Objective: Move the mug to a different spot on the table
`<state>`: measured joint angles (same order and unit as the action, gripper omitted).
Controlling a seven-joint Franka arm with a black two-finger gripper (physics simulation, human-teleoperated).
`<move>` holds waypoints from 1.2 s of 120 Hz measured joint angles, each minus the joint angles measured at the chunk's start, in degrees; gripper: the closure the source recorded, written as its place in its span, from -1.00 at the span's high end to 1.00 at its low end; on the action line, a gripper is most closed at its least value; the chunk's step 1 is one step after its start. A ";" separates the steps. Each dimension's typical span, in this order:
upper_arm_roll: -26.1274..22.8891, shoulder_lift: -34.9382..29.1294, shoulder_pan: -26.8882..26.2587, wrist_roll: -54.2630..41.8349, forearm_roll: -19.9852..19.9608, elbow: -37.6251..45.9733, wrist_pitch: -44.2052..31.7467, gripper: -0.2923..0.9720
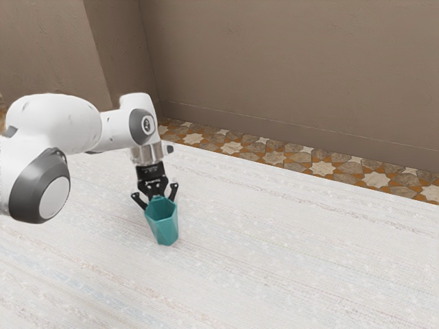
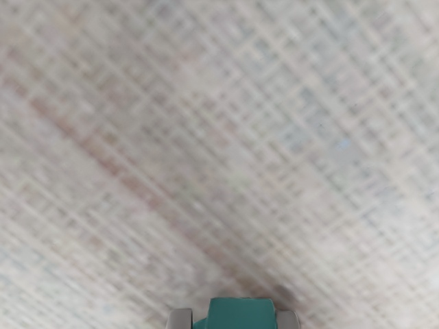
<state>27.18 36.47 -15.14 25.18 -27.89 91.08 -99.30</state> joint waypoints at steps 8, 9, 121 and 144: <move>-0.10 0.59 0.00 0.66 0.16 -0.46 0.66 -0.71; -0.10 0.64 0.00 0.74 0.17 -0.49 0.73 -0.71; 0.88 -4.18 0.12 1.96 6.19 -8.13 5.64 0.51; -3.90 -26.90 0.16 -6.83 20.88 -7.53 12.59 0.53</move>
<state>23.28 9.57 -14.98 18.35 -7.01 83.55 -86.71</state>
